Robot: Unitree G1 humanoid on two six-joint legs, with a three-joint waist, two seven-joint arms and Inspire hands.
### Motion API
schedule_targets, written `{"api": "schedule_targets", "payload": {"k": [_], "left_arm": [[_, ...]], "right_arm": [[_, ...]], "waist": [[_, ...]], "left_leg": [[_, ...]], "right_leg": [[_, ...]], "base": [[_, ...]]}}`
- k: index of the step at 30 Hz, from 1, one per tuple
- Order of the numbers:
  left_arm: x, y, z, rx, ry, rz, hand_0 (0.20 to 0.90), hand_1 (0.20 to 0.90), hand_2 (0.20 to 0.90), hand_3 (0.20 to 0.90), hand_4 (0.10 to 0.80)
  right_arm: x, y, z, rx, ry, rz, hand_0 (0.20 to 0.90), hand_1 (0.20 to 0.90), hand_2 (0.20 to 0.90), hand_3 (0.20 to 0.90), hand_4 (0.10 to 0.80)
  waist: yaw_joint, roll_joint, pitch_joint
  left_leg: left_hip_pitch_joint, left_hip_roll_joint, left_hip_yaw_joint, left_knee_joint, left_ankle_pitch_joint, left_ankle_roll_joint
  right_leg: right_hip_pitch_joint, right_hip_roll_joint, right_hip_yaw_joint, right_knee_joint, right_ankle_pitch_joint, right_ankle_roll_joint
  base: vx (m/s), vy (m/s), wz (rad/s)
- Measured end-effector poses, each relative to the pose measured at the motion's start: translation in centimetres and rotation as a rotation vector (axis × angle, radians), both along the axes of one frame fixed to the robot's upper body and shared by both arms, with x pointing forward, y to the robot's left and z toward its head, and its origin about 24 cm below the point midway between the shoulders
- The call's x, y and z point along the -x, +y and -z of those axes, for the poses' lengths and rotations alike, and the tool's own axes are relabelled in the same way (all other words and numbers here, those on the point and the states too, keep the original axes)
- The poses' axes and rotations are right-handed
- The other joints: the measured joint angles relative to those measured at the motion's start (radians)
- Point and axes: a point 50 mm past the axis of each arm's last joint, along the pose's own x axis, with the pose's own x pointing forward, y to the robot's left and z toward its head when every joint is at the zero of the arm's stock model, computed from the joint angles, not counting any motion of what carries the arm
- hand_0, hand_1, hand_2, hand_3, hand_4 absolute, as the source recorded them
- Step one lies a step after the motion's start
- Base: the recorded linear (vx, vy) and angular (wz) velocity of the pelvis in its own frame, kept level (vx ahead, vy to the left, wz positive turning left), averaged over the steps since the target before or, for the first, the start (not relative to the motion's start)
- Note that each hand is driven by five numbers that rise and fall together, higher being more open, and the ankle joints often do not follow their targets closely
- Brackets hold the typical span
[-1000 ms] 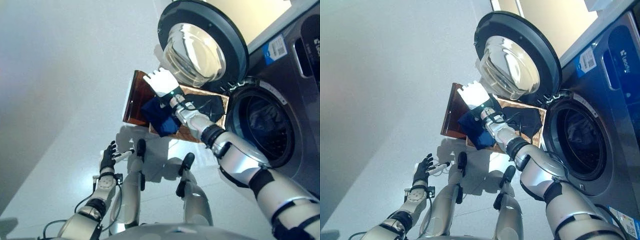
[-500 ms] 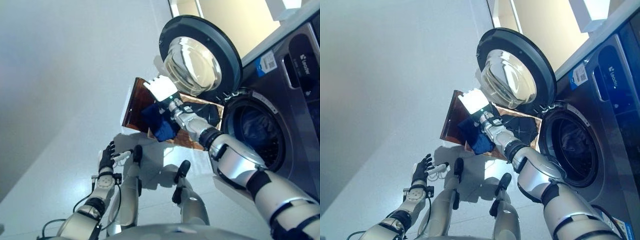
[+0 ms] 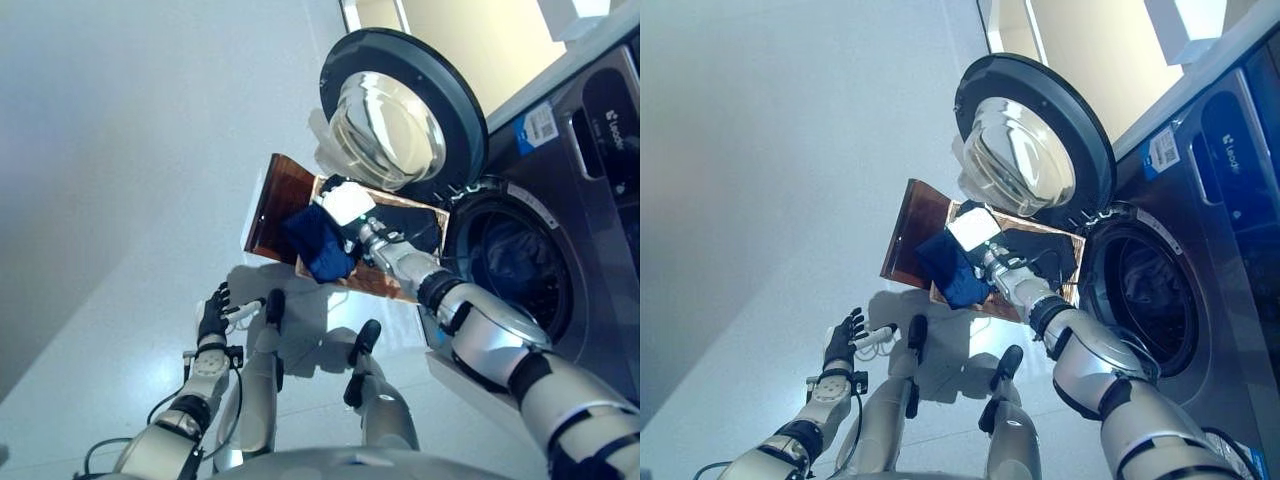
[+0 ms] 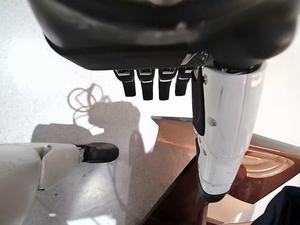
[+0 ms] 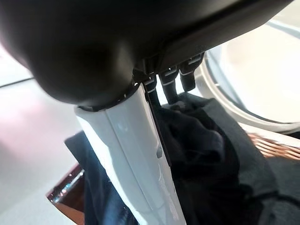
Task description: Pick up the clothes and place them into the washing machine
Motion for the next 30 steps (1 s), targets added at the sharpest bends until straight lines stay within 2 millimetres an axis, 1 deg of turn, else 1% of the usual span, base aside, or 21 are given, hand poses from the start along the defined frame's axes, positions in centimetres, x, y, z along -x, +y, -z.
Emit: {"api": "schedule_targets", "payload": {"k": [7, 9, 12, 14, 15, 16, 19, 21, 22, 23, 26, 27, 30], "left_arm": [[-0.4, -0.1, -0.4, 0.025, -0.037, -0.016, 0.9, 0.9, 0.9, 0.9, 0.8], [-0.7, -0.3, -0.7, 0.038, -0.061, -0.017, 0.9, 0.9, 0.9, 0.9, 0.8], [-1.1, -0.4, -1.1, 0.05, -0.089, -0.018, 0.9, 0.9, 0.9, 0.9, 0.8], [-1.3, -0.5, -1.3, 0.054, -0.098, -0.02, 0.9, 0.9, 0.9, 0.9, 0.8], [-1.3, -0.4, -1.3, 0.057, -0.099, -0.024, 0.9, 0.9, 0.9, 0.9, 0.8], [-1.3, -0.4, -1.3, 0.06, -0.1, -0.026, 0.9, 0.9, 0.9, 0.9, 0.8], [-1.7, -0.5, -1.5, 0.063, -0.11, -0.025, 0.9, 0.9, 0.9, 0.9, 0.8], [-1.9, -0.6, -1.7, 0.064, -0.118, -0.024, 0.9, 0.9, 0.9, 0.9, 0.8], [-2.0, -0.6, -1.8, 0.063, -0.124, -0.022, 0.9, 0.9, 0.9, 0.9, 0.8], [-2.2, -0.7, -2.0, 0.065, -0.132, -0.023, 0.9, 0.9, 0.9, 0.9, 0.8], [-2.6, -0.8, -2.3, 0.07, -0.148, -0.022, 0.9, 0.9, 0.9, 0.9, 0.8], [-2.9, -0.9, -2.7, 0.081, -0.172, -0.026, 0.9, 0.9, 0.9, 0.9, 0.8], [-3.7, -1.2, -3.7, 0.104, -0.227, -0.026, 0.9, 0.9, 0.9, 0.9, 0.8]], "right_arm": [[0.0, 0.1, 0.0, -0.002, 0.001, -0.001, 0.9, 0.9, 0.9, 0.9, 0.8], [0.0, -0.2, 0.2, 0.005, 0.008, 0.016, 0.9, 0.9, 0.9, 0.9, 0.8], [-0.3, -0.3, -0.1, -0.004, 0.001, 0.033, 0.9, 0.9, 0.9, 0.9, 0.8], [-0.5, -0.4, -0.5, -0.029, -0.008, 0.051, 0.9, 0.9, 0.9, 0.9, 0.8], [-0.7, 0.1, -0.9, -0.05, -0.021, 0.05, 0.9, 0.9, 0.9, 0.9, 0.8], [-0.9, 0.1, -1.3, -0.058, -0.034, 0.056, 0.9, 0.9, 0.9, 0.9, 0.8], [-1.6, 0.1, -2.9, -0.066, -0.086, 0.067, 0.9, 0.9, 0.9, 0.9, 0.8], [-1.8, -0.3, -3.0, -0.065, -0.086, 0.085, 0.9, 0.9, 0.9, 0.9, 0.8], [-1.9, -0.4, -3.1, -0.066, -0.088, 0.093, 0.9, 0.9, 0.9, 0.9, 0.8], [-2.0, -0.5, -3.4, -0.07, -0.094, 0.099, 0.9, 0.9, 0.9, 0.9, 0.8], [-2.2, -0.8, -3.7, -0.084, -0.098, 0.115, 0.9, 0.9, 0.9, 0.9, 0.8], [-2.2, -0.9, -3.9, -0.088, -0.103, 0.122, 0.9, 0.9, 0.9, 0.9, 0.8], [-2.6, -1.2, -4.7, -0.088, -0.138, 0.132, 0.9, 0.9, 0.9, 0.9, 0.8]], "waist": [[0.0, -0.002, 0.001], [0.002, -0.004, 0.003], [0.005, -0.005, 0.023], [0.005, -0.005, 0.039], [0.008, -0.004, 0.057], [0.008, -0.001, 0.067], [0.017, 0.006, 0.109], [0.033, 0.01, 0.112], [0.034, 0.012, 0.114], [0.035, 0.022, 0.12], [0.052, 0.031, 0.128], [0.058, 0.04, 0.134], [0.058, 0.054, 0.151]], "left_leg": [[-0.018, 0.001, -0.008, 0.0, 0.001, -0.001], [-0.037, 0.001, -0.025, 0.0, 0.003, -0.005], [-0.058, 0.001, -0.04, 0.0, 0.009, -0.01], [-0.074, 0.001, -0.05, 0.0, 0.012, -0.014], [-0.078, 0.001, -0.053, 0.001, 0.012, -0.014], [-0.081, 0.001, -0.056, 0.001, 0.013, -0.015], [-0.088, 0.001, -0.069, 0.001, 0.016, -0.02], [-0.096, 0.002, -0.084, -0.002, 0.012, -0.027], [-0.101, -0.002, -0.085, 0.001, 0.022, -0.026], [-0.106, 0.001, -0.095, -0.002, 0.019, -0.034], [-0.11, 0.001, -0.099, -0.003, 0.024, -0.031], [-0.113, -0.001, -0.1, -0.003, 0.024, -0.031], [-0.123, -0.002, -0.108, 0.0, 0.025, -0.031]], "right_leg": [[-0.008, 0.003, -0.008, -0.008, 0.0, 0.0], [-0.017, 0.005, -0.026, -0.01, 0.0, 0.0], [-0.026, 0.008, -0.037, -0.017, 0.0, -0.001], [-0.034, 0.01, -0.049, -0.021, 0.0, -0.001], [-0.035, 0.01, -0.052, -0.023, 0.0, 0.0], [-0.035, 0.01, -0.054, -0.024, 0.0, 0.0], [-0.035, 0.013, -0.064, -0.026, -0.001, -0.002], [-0.034, 0.014, -0.073, -0.035, -0.005, -0.001], [-0.035, 0.017, -0.082, -0.033, -0.004, -0.002], [-0.034, 0.016, -0.088, -0.032, -0.012, 0.0], [-0.035, 0.017, -0.091, -0.033, -0.013, 0.0], [-0.035, 0.017, -0.094, -0.033, -0.013, 0.0], [-0.039, 0.018, -0.103, -0.033, -0.017, 0.003]], "base": [[-0.009, -0.016, 0.03], [-0.027, -0.038, 0.17], [-0.029, -0.034, 0.17], [-0.008, -0.006, 0.13], [-0.016, -0.005, 0.07], [-0.022, -0.009, 0.09], [0.038, -0.032, 0.09], [0.026, -0.02, 0.14], [-0.014, 0.001, 0.26], [-0.015, 0.002, 0.24], [-0.026, 0.012, 0.1], [-0.022, 0.01, 0.06], [-0.04, 0.011, 0.09]]}}
